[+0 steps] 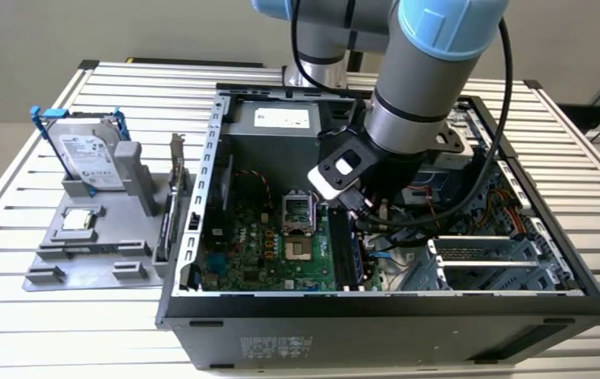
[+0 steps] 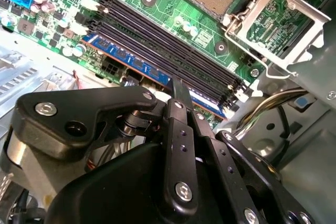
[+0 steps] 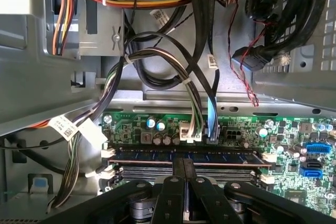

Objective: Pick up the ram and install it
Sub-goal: 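Press down the ram until it locks into place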

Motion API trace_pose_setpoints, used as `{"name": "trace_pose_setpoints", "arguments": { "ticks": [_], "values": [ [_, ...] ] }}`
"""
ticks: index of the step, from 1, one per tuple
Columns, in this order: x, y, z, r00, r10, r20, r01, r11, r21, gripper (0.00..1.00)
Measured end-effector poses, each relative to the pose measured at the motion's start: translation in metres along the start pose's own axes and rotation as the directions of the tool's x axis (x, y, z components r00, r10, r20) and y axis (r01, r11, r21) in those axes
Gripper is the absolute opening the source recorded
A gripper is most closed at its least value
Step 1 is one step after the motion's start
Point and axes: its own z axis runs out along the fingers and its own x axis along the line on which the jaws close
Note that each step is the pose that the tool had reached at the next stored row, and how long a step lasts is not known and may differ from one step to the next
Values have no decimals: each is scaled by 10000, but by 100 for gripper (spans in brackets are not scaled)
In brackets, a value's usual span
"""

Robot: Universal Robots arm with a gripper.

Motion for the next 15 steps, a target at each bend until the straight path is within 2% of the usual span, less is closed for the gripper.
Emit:
{"name": "trace_pose_setpoints", "arguments": {
  "ticks": [15],
  "values": [
    [0, 1, 36, 10000, 0, 1, 0, 10000, 0, 0]
  ]
}}
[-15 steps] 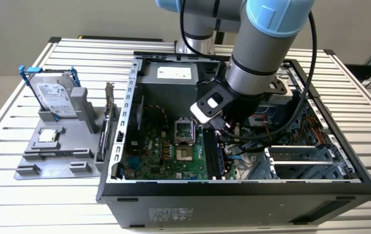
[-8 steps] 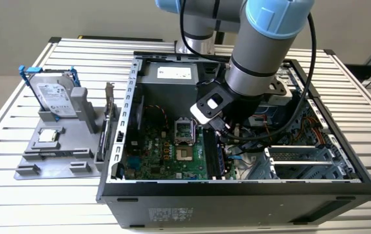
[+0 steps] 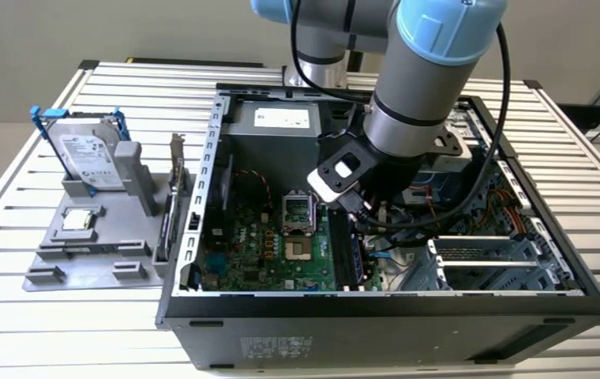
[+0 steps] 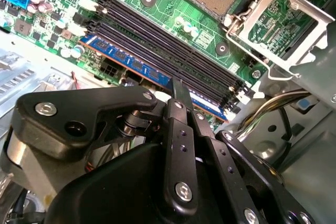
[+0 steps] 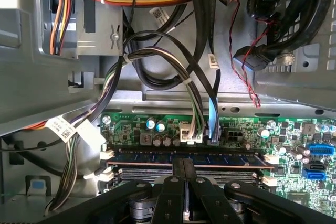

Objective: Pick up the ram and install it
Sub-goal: 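Press down the ram until it locks into place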

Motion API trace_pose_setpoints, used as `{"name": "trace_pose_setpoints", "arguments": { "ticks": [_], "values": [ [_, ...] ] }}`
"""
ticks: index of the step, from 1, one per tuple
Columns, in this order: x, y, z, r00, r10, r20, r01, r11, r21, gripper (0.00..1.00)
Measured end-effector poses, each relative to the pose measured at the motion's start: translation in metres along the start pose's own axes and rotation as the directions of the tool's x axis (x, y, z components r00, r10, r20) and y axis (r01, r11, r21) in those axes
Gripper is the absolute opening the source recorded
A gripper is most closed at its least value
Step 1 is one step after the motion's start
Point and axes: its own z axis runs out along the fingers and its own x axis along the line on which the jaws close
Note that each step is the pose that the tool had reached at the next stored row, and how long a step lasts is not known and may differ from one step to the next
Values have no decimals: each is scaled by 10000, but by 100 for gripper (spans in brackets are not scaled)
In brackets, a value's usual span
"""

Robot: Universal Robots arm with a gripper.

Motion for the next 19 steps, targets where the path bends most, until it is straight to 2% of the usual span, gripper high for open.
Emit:
{"name": "trace_pose_setpoints", "arguments": {
  "ticks": [19],
  "values": [
    [0, 3, 86, 10000, 1, 0, -1, 10000, 1, 0]
  ]
}}
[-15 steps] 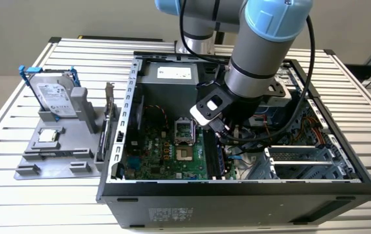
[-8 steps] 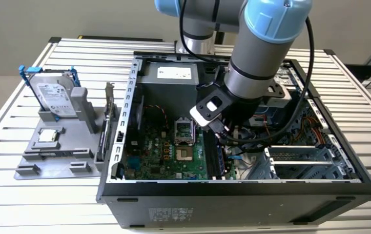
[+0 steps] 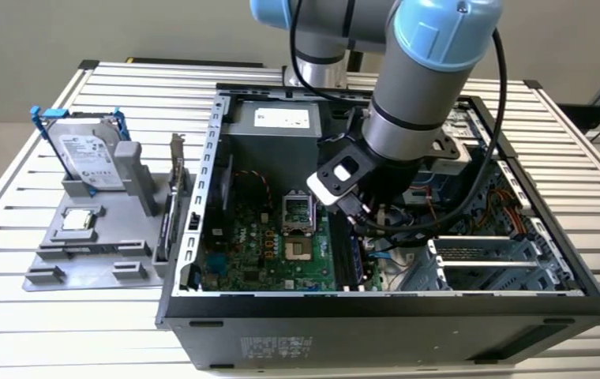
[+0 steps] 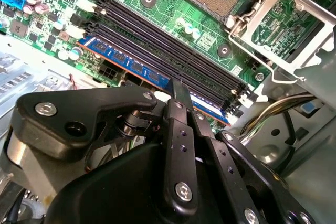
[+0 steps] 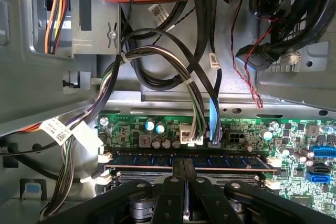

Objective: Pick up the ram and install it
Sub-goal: 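Press down the ram until it locks into place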

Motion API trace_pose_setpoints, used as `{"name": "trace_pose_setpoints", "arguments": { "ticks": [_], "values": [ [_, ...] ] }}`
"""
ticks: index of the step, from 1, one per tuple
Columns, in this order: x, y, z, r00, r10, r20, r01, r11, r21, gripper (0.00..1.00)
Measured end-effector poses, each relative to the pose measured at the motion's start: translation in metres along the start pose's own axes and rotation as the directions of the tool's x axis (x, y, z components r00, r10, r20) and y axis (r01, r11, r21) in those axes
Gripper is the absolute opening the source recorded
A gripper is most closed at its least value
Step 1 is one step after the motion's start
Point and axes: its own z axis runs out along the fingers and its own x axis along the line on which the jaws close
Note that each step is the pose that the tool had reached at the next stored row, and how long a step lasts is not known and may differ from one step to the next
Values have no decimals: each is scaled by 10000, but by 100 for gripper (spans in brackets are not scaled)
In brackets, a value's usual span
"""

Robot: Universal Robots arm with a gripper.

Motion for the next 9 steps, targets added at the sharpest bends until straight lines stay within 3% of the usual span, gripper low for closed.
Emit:
{"name": "trace_pose_setpoints", "arguments": {
  "ticks": [9],
  "values": [
    [0, 2, 26, 10000, -2, 2, 2, 10000, 0, 0]
  ]
}}
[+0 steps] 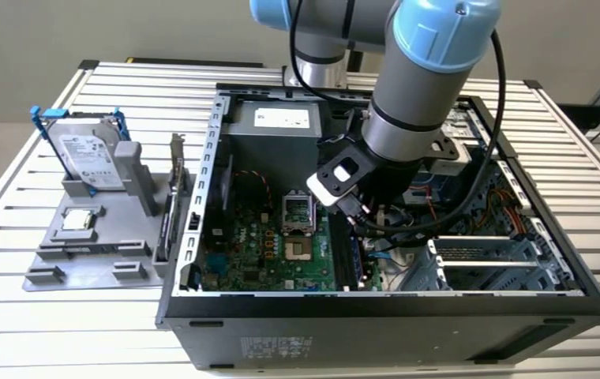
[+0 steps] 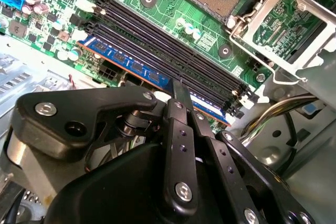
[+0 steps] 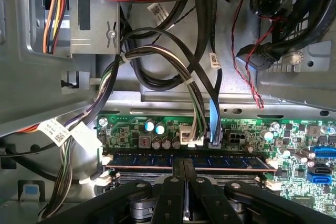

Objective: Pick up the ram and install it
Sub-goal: 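Press down the ram until it locks into place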

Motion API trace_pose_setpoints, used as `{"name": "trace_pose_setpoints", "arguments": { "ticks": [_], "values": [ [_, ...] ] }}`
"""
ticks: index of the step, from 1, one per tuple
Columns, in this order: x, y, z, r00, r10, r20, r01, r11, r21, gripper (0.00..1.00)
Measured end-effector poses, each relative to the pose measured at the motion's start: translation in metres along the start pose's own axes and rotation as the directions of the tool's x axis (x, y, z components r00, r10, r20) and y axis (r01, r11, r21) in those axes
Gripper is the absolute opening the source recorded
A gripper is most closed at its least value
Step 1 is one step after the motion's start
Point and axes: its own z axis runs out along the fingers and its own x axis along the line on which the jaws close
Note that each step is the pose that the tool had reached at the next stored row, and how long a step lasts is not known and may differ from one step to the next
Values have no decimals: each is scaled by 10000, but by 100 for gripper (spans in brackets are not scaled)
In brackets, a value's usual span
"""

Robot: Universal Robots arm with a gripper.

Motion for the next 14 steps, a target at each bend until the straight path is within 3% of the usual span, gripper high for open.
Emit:
{"name": "trace_pose_setpoints", "arguments": {
  "ticks": [14],
  "values": [
    [1, -1, -24, 10000, 0, -11, 0, 10000, -3, 0]
  ]
}}
